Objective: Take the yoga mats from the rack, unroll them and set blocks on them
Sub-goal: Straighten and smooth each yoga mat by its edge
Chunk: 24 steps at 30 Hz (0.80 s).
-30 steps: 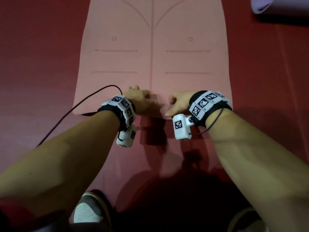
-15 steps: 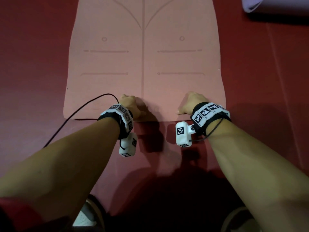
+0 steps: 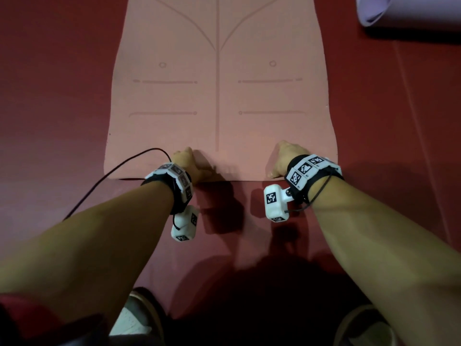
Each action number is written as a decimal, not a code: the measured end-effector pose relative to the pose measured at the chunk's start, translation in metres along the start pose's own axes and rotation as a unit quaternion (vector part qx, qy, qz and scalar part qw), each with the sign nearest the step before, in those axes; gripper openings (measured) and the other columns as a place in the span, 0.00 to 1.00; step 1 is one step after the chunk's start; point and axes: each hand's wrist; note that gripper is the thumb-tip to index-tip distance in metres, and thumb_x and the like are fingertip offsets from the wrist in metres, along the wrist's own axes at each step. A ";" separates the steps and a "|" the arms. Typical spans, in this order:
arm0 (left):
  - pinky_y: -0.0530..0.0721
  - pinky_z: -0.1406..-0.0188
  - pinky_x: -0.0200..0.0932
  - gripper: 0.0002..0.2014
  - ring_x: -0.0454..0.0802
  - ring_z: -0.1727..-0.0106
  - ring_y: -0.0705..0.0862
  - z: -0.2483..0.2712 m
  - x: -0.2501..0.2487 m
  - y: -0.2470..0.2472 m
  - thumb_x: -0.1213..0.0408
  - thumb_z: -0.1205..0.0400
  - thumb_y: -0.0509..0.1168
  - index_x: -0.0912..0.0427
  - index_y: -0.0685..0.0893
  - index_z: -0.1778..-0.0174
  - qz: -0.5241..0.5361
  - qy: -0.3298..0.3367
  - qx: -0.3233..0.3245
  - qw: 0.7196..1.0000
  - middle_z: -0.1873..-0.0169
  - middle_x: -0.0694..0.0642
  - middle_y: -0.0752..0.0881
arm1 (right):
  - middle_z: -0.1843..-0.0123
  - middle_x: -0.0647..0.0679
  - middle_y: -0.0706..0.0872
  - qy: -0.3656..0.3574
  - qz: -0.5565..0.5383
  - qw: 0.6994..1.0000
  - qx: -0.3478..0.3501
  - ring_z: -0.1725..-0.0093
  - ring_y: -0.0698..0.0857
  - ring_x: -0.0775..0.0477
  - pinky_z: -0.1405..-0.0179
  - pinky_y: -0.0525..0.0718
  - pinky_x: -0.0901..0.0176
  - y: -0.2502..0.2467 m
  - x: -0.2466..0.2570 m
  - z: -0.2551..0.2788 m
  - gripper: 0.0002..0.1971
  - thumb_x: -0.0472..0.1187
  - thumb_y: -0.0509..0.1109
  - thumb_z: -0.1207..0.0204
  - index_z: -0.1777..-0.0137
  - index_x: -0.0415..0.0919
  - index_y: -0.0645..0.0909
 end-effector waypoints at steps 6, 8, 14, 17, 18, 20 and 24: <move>0.78 0.44 0.52 0.35 0.64 0.37 0.80 0.006 -0.004 -0.002 0.42 0.27 0.73 0.62 0.72 0.33 0.016 -0.029 0.015 0.999 0.37 0.63 0.78 | 0.56 0.44 0.85 -0.022 0.019 0.999 -0.016 0.53 0.85 0.38 0.57 0.84 0.51 0.007 0.002 -0.002 0.16 0.42 0.83 0.35 0.55 0.45 0.77; 0.80 0.42 0.51 0.26 0.64 0.39 0.81 0.008 -0.006 -0.005 0.45 0.24 0.68 0.62 0.75 0.39 0.038 -0.038 0.011 0.999 0.41 0.61 0.80 | 0.52 0.44 0.87 -0.060 0.012 0.998 -0.028 0.53 0.86 0.39 0.56 0.85 0.52 0.011 0.007 -0.006 0.11 0.38 0.77 0.30 0.50 0.43 0.81; 0.82 0.40 0.51 0.17 0.63 0.42 0.84 -0.004 -0.002 -0.009 0.55 0.18 0.64 0.65 0.83 0.42 0.192 -0.076 -0.002 0.978 0.45 0.62 0.86 | 0.51 0.55 0.87 -0.195 -0.100 0.973 -0.067 0.52 0.86 0.47 0.47 0.87 0.50 0.012 0.054 -0.011 0.06 0.42 0.71 0.28 0.61 0.56 0.80; 0.84 0.47 0.50 0.15 0.64 0.48 0.86 -0.011 0.010 -0.004 0.56 0.18 0.62 0.64 0.85 0.47 0.193 -0.075 -0.043 0.977 0.48 0.65 0.89 | 0.51 0.54 0.87 -0.231 -0.068 0.970 -0.024 0.52 0.86 0.48 0.46 0.87 0.50 0.020 0.070 -0.016 0.09 0.37 0.72 0.29 0.60 0.55 0.81; 0.83 0.50 0.49 0.13 0.64 0.47 0.86 -0.013 0.013 -0.002 0.57 0.19 0.63 0.62 0.85 0.46 0.176 -0.072 -0.042 0.981 0.48 0.65 0.89 | 0.49 0.54 0.86 -0.228 -0.054 0.972 -0.023 0.52 0.85 0.47 0.47 0.87 0.50 0.025 0.072 -0.019 0.12 0.35 0.74 0.30 0.61 0.56 0.80; 0.82 0.51 0.49 0.14 0.65 0.46 0.85 -0.014 0.014 -0.001 0.56 0.21 0.64 0.59 0.83 0.43 0.138 -0.067 -0.036 0.988 0.47 0.64 0.87 | 0.49 0.55 0.80 -0.215 -0.040 0.975 -0.046 0.53 0.83 0.47 0.50 0.86 0.51 0.036 0.071 -0.026 0.15 0.35 0.76 0.32 0.63 0.57 0.77; 0.78 0.50 0.51 0.18 0.67 0.41 0.83 -0.014 0.008 0.006 0.54 0.20 0.63 0.61 0.77 0.38 0.116 -0.071 -0.029 0.990 0.42 0.65 0.84 | 0.51 0.55 0.75 -0.197 -0.044 0.977 -0.065 0.53 0.81 0.47 0.56 0.81 0.54 0.044 0.072 -0.033 0.12 0.36 0.71 0.29 0.63 0.57 0.77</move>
Point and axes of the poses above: each hand's wrist, its own z-axis away from the middle knuckle, its own y-axis out of the palm, x = y × z
